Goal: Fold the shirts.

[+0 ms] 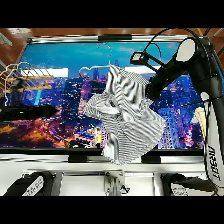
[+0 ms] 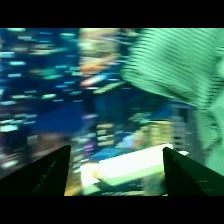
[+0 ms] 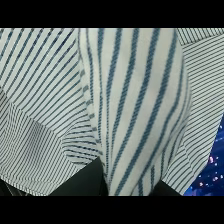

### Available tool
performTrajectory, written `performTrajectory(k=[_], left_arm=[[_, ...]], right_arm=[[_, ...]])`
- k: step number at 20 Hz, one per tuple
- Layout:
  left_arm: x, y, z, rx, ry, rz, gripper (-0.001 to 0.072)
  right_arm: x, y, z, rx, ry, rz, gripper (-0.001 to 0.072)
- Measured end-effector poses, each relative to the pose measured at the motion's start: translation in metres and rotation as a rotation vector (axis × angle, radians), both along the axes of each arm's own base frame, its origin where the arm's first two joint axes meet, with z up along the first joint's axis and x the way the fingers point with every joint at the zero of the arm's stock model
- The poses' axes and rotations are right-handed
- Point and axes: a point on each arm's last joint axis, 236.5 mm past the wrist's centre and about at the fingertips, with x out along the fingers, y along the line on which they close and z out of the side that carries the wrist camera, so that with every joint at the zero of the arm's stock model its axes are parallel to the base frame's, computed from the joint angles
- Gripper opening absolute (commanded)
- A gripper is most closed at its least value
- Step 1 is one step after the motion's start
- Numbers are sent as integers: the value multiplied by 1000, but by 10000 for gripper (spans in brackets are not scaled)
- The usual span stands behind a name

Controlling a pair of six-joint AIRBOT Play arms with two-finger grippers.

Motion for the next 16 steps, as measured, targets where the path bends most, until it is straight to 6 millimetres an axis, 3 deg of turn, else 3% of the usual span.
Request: performTrajectory(k=[5,7,8,12,14,15,16], left_arm=[[22,-107,-21,-220,17,-21,707],[34,-127,-30,-288,36,42,704],[38,-133,-34,-314,48,73,660],[48,-146,-52,-368,91,150,651],[54,-149,-57,-381,94,175,526],[58,-151,-57,-390,91,183,419],[62,-152,-57,-400,86,190,261]], right_arm=[[0,-1,0,-1,2,-10,94],[0,-1,0,-1,3,-14,94],[0,-1,0,-1,4,-17,94],[0,-1,0,0,5,-19,94],[0,-1,0,0,6,-21,94],[0,-1,0,0,7,-24,94],[0,-1,0,0,7,-24,94]])
